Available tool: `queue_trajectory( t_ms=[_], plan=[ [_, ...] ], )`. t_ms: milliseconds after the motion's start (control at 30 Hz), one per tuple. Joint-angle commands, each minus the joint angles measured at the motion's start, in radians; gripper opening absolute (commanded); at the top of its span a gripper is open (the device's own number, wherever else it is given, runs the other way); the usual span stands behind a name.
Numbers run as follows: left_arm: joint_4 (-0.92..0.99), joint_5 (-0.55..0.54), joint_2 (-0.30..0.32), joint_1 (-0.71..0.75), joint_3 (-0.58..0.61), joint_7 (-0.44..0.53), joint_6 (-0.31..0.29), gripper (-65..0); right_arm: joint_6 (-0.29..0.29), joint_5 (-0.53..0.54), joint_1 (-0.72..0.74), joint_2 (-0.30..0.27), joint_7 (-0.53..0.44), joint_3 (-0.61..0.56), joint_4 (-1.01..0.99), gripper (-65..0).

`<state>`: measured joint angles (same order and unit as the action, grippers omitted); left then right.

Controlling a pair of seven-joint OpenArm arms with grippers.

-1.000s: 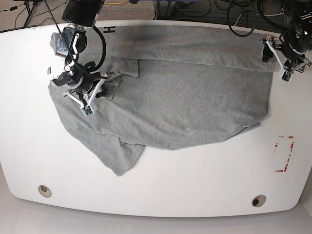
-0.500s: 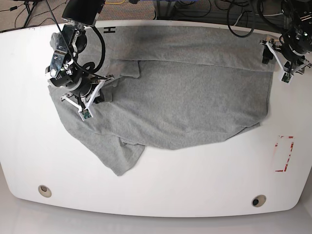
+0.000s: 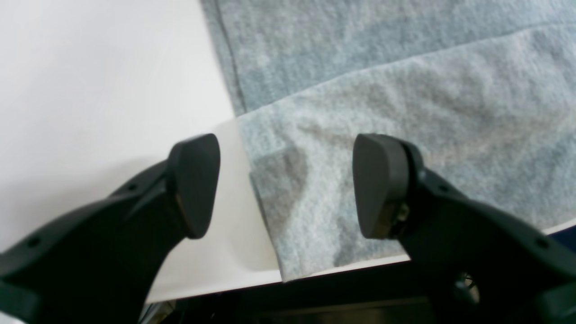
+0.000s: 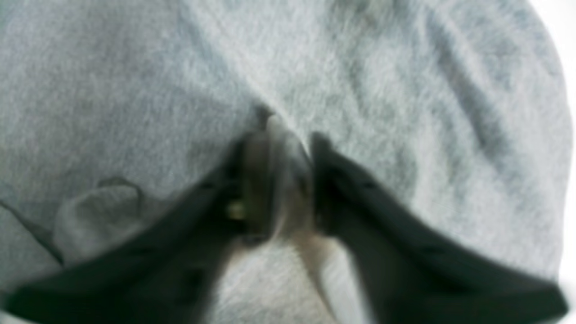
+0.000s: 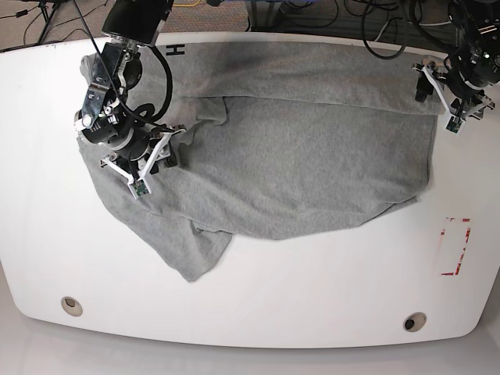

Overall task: Layout the t-shirt on the table in an organized manner, then fold the t-shirt properly
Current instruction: 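Pinch the shirt fabric with the right gripper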

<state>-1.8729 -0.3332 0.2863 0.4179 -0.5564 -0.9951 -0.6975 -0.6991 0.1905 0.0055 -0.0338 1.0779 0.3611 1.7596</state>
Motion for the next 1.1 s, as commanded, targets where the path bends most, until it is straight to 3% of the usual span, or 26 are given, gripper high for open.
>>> queue_trajectory(
  t_ms=[0, 100, 200, 533, 833, 1067],
  plan=[
    [-0.014, -0.005, 0.012, -0.001, -0.007, 0.015, -0.001, -21.1, 0.001, 0.013, 0.018, -0.010, -0.018, 0.003, 0.023, -28.7],
    [-0.014, -0.005, 0.012, -0.001, -0.007, 0.015, -0.001, -21.1, 0.001, 0.016, 0.018, -0.012, -0.018, -0.001, 0.027, -18.7],
    [-0.014, -0.005, 0.012, -0.001, -0.007, 0.015, -0.001, -21.1, 0.001, 0.016, 0.018, -0.010, -0.018, -0.007, 0.050, -16.3],
    [-0.012, -0.005, 0.012, -0.001, -0.007, 0.015, -0.001, -21.1, 0.001, 0.005, 0.018, -0.010, -0.020, -0.150, 0.041, -16.8],
    [-0.012, -0.005, 0.012, 0.000, -0.007, 0.015, -0.001, -21.1, 0.001, 0.005, 0.073, -0.044, -0.046, -0.158, -0.076, -26.8],
    [-0.012, -0.005, 0.012, 0.002, -0.007, 0.015, -0.001, -21.1, 0.001, 0.007, 0.100, -0.073, -0.063, -0.162, -0.157, -27.7]
  ],
)
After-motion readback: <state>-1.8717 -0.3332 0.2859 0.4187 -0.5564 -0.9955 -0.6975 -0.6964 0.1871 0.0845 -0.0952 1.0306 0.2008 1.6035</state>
